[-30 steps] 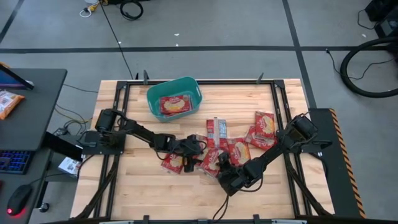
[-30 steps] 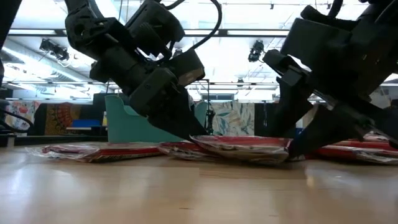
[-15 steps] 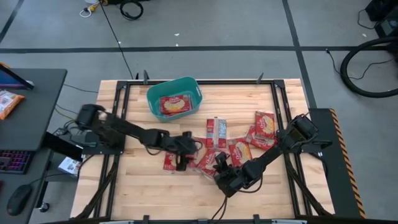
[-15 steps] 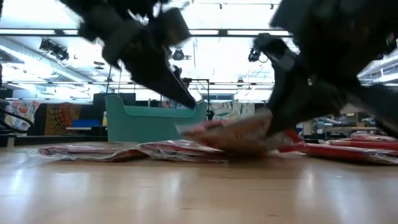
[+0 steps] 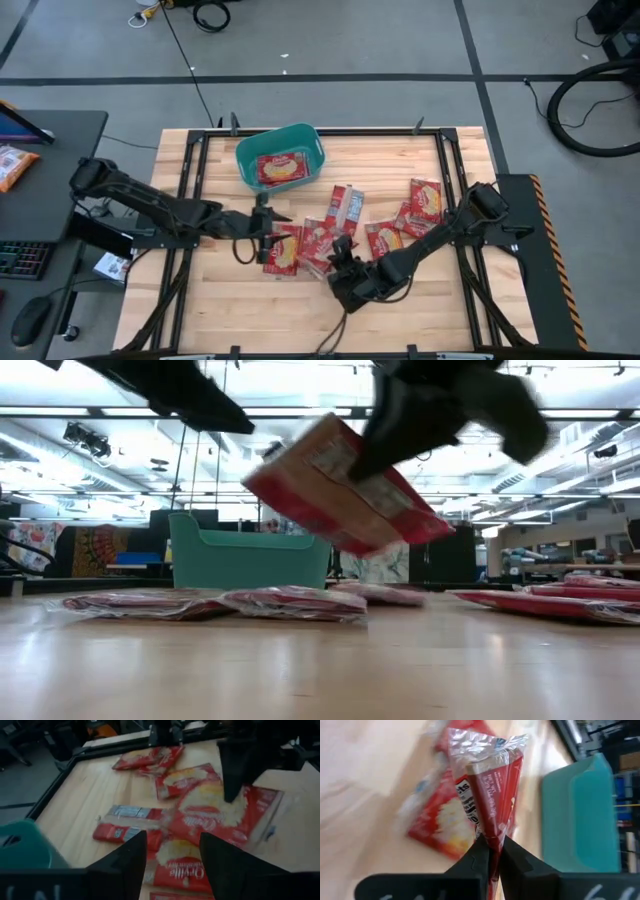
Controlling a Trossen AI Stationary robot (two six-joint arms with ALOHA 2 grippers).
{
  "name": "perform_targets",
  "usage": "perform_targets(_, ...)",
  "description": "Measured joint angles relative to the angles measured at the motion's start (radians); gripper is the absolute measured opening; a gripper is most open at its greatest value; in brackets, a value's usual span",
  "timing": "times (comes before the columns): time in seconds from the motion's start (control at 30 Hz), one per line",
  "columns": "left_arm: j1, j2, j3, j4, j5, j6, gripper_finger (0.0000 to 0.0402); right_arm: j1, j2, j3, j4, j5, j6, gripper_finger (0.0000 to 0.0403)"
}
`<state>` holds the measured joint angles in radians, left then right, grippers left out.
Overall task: Sort popcorn bags into baskets
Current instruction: Put the red popcorn bag into the green bin
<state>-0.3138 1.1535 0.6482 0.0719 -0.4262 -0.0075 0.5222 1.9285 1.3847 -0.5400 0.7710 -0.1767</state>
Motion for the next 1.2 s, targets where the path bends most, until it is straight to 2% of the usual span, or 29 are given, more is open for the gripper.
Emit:
perform_targets(0.1,0.0,-0.05,-0.028,-0.007,0.023,-0.014,0.0183,-0.032,0.0,0.037,-0.002,0.002,-0.017,0.0031)
perform_targets(0.27,-0.018,-0.038,-0.041,-0.048,0.044,0.034,0.0189,-0.089,0.0,0.074,-0.007,-0.021,-0.013,0.0031)
perform_targets(0.57,-0.033,0.039,-0.04,-0.041,-0.022,0.175,0.0264,-0.177,0.0,0.107,-0.008,-0.172,0.03,0.0032)
perform_targets(0.67,-0.033,0.065,-0.04,-0.04,-0.022,0.233,0.0273,-0.191,0.0,0.107,-0.007,-0.19,0.053,0.0032)
perform_targets(0.9,-0.031,0.115,-0.04,-0.04,-0.025,0.288,0.0253,-0.221,0.0,0.107,0.009,-0.31,0.179,0.0032)
perform_targets(1.2,-0.031,0.117,-0.04,-0.038,-0.001,0.281,0.0191,-0.267,-0.017,0.107,0.122,-0.512,0.365,0.0032)
